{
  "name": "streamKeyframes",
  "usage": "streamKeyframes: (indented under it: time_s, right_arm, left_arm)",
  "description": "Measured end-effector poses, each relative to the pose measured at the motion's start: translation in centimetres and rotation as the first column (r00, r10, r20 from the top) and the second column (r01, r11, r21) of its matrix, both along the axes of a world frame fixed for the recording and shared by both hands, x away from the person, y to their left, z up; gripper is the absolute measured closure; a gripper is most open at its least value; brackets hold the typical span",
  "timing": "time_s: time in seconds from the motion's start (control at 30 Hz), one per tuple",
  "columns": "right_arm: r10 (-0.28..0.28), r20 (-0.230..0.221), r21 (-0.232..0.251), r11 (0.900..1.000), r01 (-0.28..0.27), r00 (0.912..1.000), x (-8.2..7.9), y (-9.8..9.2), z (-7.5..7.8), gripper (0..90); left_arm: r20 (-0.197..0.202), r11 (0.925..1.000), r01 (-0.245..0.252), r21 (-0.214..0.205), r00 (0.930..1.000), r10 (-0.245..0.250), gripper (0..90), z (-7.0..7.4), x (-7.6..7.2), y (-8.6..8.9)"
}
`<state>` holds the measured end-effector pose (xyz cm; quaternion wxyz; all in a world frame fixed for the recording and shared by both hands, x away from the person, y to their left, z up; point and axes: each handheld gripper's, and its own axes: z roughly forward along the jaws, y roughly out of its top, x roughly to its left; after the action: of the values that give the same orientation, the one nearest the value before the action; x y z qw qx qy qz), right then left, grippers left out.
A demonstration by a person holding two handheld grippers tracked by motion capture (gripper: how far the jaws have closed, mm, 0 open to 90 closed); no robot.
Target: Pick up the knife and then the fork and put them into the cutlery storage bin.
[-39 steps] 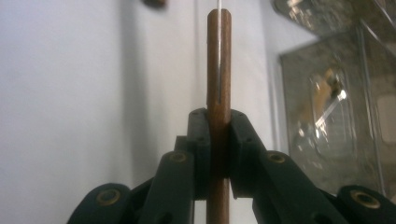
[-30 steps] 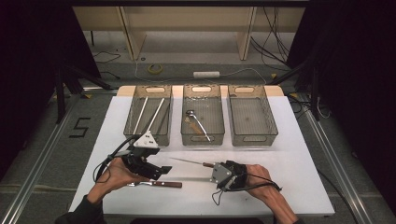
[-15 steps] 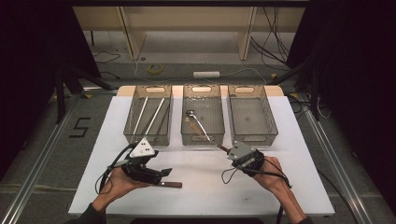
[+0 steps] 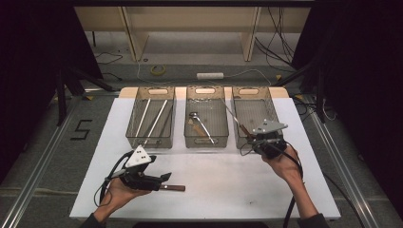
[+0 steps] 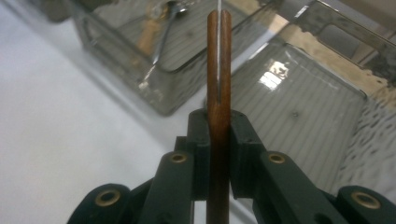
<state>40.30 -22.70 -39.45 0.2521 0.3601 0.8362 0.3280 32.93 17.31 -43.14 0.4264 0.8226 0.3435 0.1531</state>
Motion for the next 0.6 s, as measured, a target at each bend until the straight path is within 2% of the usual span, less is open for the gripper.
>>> streamKeyframes:
  time_s: [0.07,0.17,0.4,0.5,0.6]
  right_arm:
    - [-0.033,-0.012,0.024,0.9991,0.033,0.9994,0.9,-0.3,0.3,81.7]
    - [-0.065,-0.030,0.035,0.9972,0.066,0.9974,2.2,-0.5,0.7,81.6]
    - [-0.128,-0.080,0.065,0.9889,0.134,0.9885,5.0,-0.7,1.0,81.6]
    - [-0.153,-0.105,0.070,0.9844,0.161,0.9825,6.0,-0.6,0.9,81.5]
    - [-0.186,-0.139,0.073,0.9775,0.198,0.9726,7.0,-0.6,0.7,81.5]
  left_arm:
    - [0.004,1.0000,-0.004,-0.006,1.0000,0.004,18.0,0.0,-0.1,0.0]
    - [0.011,0.9999,-0.011,-0.011,0.9999,0.011,17.9,0.0,-0.2,0.1]
    - [0.019,0.9975,-0.031,-0.063,0.9993,0.032,17.5,0.0,-0.5,0.4]
    - [0.020,0.9979,-0.033,-0.055,0.9992,0.034,17.3,-0.1,-0.6,0.5]
    - [0.031,0.9977,-0.038,-0.056,0.9987,0.040,17.3,-0.1,-0.7,0.4]
